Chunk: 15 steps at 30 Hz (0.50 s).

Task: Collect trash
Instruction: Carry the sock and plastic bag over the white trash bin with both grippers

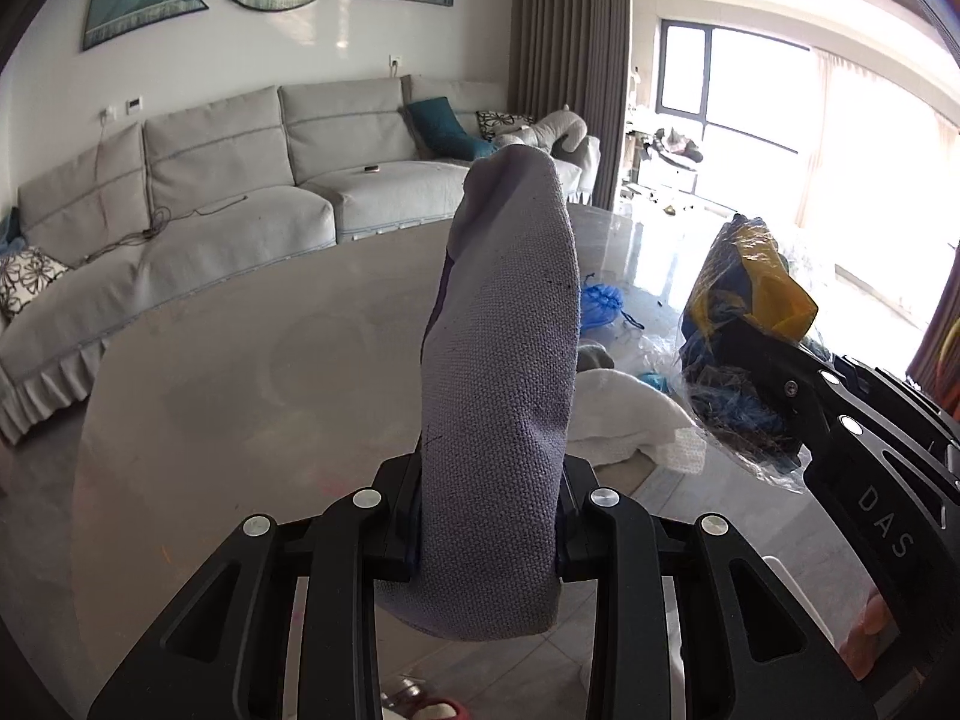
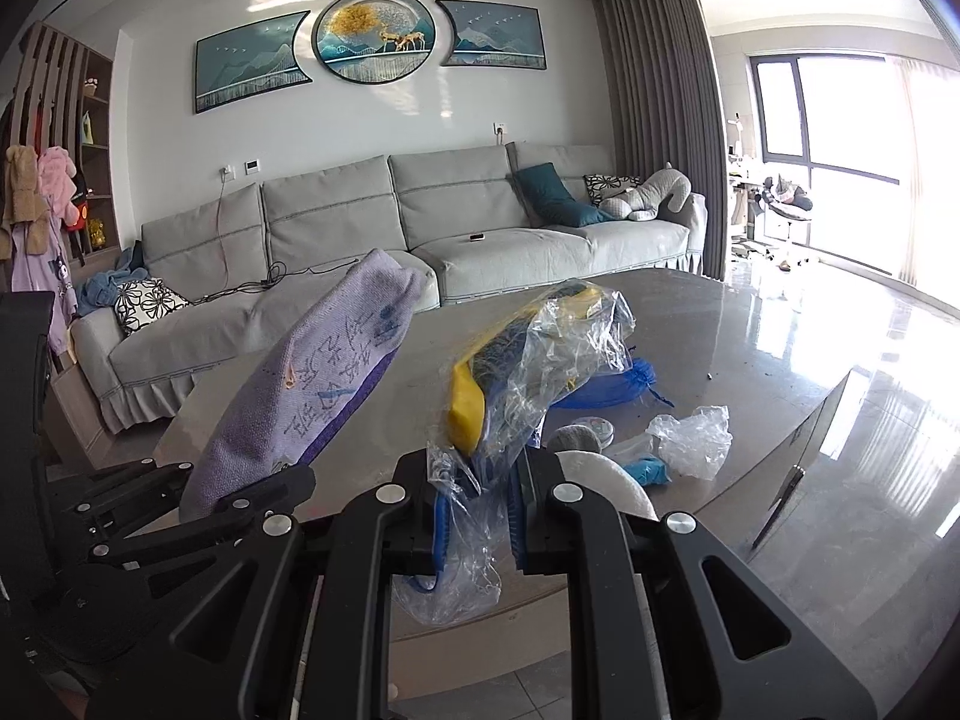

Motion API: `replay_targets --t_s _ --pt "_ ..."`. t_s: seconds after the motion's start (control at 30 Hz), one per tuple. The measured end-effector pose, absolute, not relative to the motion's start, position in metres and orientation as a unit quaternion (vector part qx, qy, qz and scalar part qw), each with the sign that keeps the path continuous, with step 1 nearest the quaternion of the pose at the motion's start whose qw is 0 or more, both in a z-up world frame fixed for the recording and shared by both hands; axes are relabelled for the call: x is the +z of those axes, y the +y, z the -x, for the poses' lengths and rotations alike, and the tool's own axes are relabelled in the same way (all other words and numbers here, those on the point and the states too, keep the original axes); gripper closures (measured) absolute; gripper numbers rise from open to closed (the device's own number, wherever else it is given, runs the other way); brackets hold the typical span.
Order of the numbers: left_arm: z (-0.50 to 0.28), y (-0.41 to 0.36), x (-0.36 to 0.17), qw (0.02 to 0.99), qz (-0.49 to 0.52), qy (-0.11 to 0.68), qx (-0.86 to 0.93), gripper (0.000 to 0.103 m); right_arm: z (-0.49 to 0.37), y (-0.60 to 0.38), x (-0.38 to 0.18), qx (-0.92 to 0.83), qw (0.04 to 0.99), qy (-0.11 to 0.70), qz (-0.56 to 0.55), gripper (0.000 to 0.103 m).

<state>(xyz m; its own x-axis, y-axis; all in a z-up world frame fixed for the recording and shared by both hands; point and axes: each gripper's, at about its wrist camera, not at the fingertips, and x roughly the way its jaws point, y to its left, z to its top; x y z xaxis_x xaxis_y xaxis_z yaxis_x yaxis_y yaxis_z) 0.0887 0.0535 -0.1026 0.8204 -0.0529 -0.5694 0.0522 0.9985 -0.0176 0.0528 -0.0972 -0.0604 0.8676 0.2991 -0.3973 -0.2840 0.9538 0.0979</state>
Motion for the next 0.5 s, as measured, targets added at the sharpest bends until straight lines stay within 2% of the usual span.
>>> replay_targets --t_s 0.23,0.5 --pt "-0.067 0.02 -0.1 0.953 -0.017 0.294 -0.077 0.073 -0.014 -0.136 -0.058 0.104 0.973 0.206 -0.022 0.087" --pt "-0.035 -0.041 -0.122 0.933 -0.043 0.309 -0.177 0.073 0.03 -0.179 -0.077 0.034 0.976 0.213 -0.022 0.086"
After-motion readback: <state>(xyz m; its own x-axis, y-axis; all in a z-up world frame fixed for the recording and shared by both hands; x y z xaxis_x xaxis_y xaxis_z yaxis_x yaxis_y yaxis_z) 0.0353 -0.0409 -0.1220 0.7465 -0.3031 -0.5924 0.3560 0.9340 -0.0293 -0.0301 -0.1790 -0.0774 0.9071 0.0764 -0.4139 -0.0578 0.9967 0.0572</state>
